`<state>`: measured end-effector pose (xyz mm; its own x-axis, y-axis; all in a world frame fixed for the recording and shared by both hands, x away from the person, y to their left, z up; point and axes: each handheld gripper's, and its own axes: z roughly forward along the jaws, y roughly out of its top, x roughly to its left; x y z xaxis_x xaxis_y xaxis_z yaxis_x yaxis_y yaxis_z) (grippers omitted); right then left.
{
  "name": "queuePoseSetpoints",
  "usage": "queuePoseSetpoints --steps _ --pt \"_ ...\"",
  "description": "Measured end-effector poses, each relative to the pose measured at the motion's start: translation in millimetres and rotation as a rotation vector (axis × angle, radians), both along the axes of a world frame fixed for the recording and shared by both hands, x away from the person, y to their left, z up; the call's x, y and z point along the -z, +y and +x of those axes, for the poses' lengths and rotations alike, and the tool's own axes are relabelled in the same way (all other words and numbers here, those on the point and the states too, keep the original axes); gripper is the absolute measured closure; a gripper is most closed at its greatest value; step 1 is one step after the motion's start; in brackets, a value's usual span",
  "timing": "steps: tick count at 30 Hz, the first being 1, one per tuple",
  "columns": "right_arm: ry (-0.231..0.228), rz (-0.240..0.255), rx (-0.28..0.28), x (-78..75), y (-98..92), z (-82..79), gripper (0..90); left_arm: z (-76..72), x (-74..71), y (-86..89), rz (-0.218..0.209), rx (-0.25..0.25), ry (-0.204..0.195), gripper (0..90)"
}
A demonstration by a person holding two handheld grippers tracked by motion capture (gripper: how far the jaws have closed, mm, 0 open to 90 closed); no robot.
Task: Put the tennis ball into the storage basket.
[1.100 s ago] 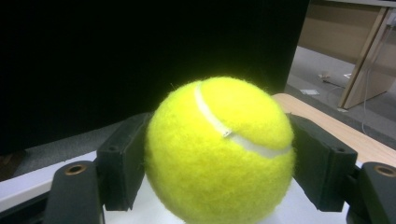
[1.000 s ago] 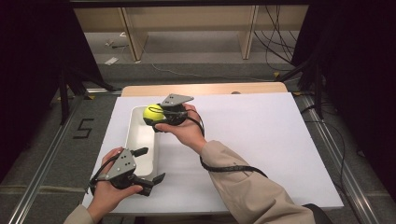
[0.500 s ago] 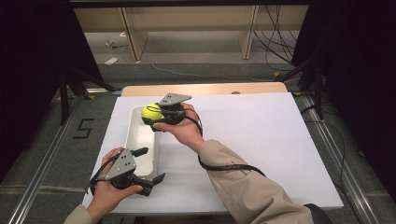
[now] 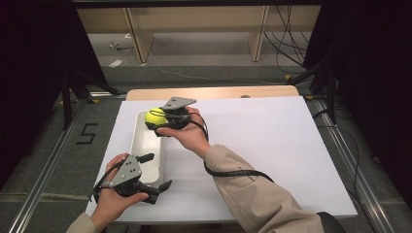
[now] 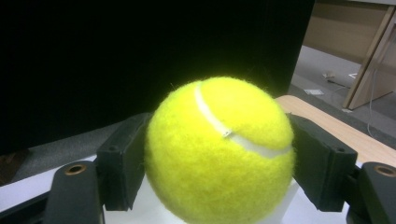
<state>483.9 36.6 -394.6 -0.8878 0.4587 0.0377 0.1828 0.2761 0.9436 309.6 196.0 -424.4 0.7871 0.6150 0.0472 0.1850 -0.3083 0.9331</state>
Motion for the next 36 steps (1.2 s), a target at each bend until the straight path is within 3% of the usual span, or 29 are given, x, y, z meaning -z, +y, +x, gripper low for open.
queuePoseSetpoints --steps 36 --pt "0.005 -0.007 -0.013 1.6 12.9 2.2 27.4 -0.2 0.1 -0.5 -0.003 0.003 0.003 0.0"
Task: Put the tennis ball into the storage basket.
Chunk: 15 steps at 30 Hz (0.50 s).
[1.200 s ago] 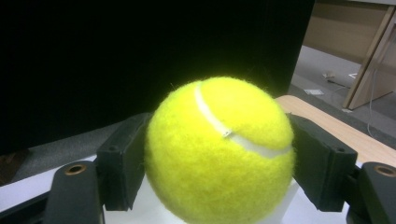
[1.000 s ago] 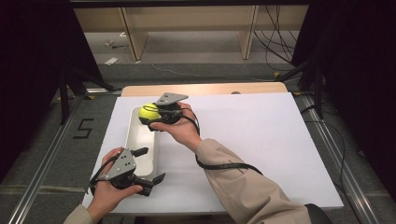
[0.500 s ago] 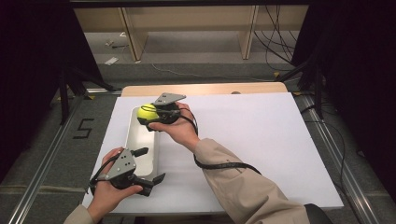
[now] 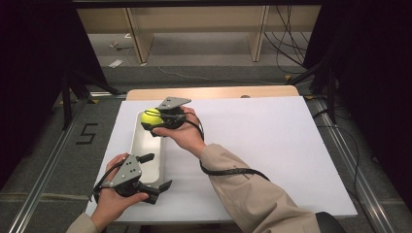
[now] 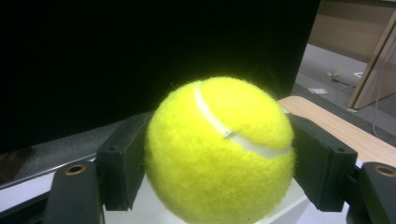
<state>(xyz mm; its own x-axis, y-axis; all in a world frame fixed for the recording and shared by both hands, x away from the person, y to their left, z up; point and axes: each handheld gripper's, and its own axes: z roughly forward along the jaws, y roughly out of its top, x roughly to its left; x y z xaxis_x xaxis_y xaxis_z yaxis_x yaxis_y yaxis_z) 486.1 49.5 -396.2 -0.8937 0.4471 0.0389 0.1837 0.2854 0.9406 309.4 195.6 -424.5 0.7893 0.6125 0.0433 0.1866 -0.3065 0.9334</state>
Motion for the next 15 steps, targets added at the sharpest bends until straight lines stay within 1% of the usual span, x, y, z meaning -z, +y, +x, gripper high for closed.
queuePoseSetpoints --steps 10,15 --pt "-0.003 0.0 -0.004 -1.4 3.9 0.2 27.4 -0.2 -0.2 0.2 -0.001 0.0 0.0 0.0" --pt "0.003 -0.003 -0.005 -1.0 5.4 0.2 27.4 -0.2 -0.1 0.1 -0.001 0.0 -0.001 0.0"
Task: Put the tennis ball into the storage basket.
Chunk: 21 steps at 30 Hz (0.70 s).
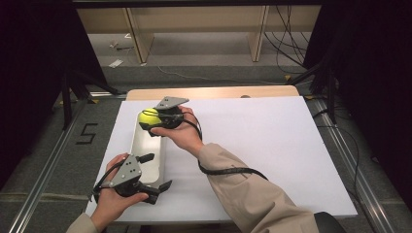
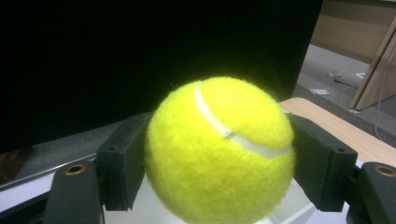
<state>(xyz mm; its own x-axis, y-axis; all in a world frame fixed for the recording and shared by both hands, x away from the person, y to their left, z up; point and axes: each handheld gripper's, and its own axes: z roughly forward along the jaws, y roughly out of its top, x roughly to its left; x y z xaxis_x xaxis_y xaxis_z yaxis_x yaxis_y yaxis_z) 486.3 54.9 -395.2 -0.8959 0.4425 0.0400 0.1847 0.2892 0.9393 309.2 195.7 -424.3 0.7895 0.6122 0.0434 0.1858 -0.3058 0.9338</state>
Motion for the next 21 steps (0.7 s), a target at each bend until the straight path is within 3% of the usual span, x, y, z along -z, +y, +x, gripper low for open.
queuePoseSetpoints --steps 21 --pt "0.008 -0.01 -0.009 3.8 9.0 2.3 27.4 -0.1 -0.1 0.1 -0.001 0.0 0.0 0.1"
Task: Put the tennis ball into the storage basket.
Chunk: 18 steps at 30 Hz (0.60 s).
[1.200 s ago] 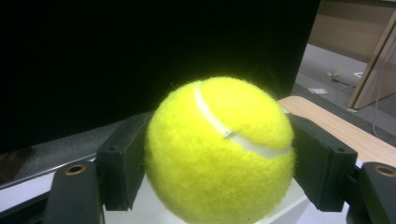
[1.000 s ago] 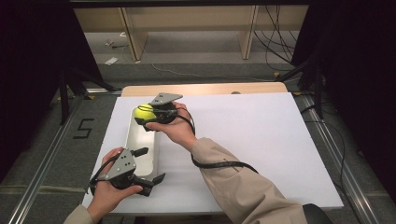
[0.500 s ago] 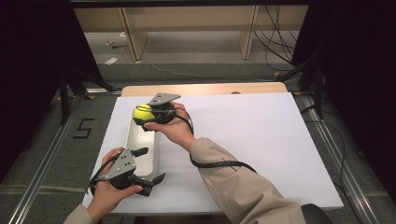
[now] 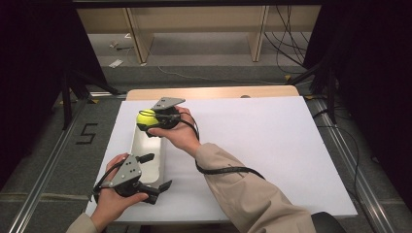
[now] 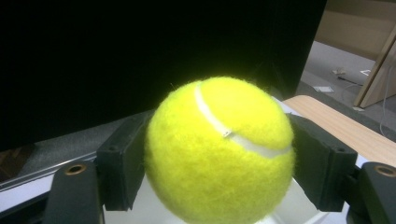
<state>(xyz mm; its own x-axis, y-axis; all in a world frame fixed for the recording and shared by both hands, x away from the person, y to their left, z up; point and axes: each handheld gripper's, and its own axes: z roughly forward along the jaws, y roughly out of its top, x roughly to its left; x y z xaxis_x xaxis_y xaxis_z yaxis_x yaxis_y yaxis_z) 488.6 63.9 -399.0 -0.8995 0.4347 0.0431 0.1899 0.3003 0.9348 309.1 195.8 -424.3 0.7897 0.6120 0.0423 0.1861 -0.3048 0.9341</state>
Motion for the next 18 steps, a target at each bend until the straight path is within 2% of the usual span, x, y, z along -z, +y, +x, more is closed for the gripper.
queuePoseSetpoints --steps 18 --pt "0.006 -0.012 -0.012 3.1 5.1 0.4 27.3 -0.1 -0.1 -0.2 0.0 0.0 -0.001 0.1"
